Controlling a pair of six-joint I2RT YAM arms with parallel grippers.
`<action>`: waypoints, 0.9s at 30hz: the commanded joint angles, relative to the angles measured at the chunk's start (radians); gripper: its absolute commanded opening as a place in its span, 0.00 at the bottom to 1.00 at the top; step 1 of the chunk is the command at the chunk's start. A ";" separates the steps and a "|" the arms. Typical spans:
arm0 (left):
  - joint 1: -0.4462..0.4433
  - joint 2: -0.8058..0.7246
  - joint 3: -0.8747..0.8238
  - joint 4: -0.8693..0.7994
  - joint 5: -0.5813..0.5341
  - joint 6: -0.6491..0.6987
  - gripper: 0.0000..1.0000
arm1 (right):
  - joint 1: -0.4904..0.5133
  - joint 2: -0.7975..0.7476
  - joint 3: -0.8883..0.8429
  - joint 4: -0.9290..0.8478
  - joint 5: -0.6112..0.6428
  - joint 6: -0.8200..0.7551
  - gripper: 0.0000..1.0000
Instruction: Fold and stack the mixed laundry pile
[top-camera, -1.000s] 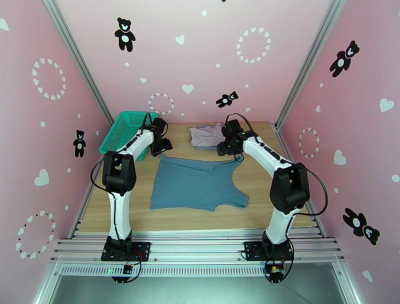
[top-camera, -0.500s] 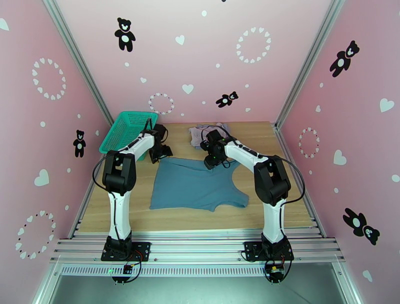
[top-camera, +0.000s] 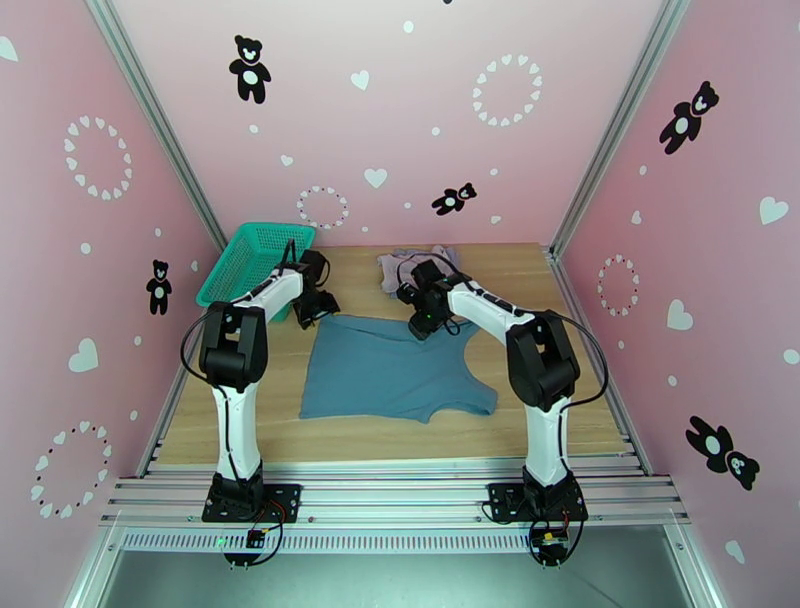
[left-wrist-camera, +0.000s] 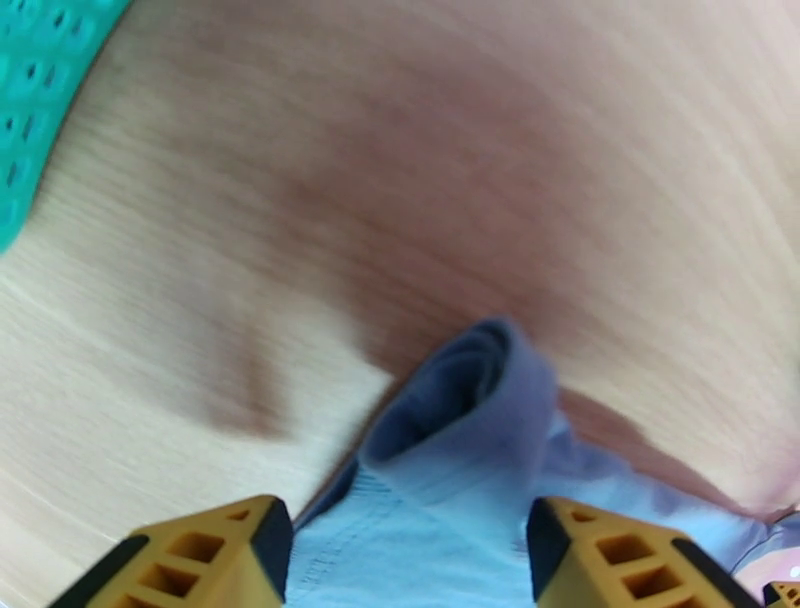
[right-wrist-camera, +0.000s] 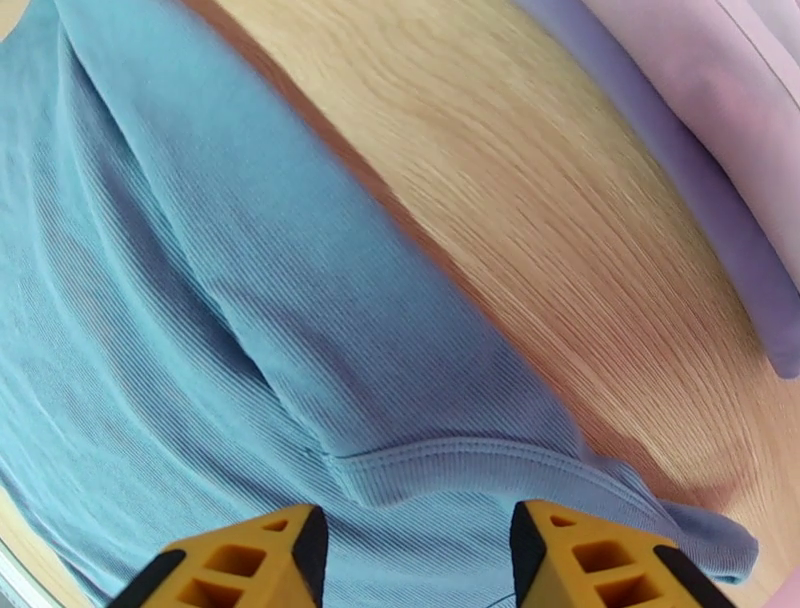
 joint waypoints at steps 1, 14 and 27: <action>0.007 0.024 0.049 0.017 0.000 -0.015 0.64 | 0.009 0.030 0.025 -0.032 -0.016 -0.049 0.56; 0.002 0.016 0.018 0.026 0.038 -0.010 0.53 | 0.030 0.061 0.034 -0.059 -0.044 -0.098 0.56; 0.003 -0.005 -0.010 0.018 0.009 -0.011 0.59 | 0.036 0.079 0.038 -0.062 -0.007 -0.097 0.53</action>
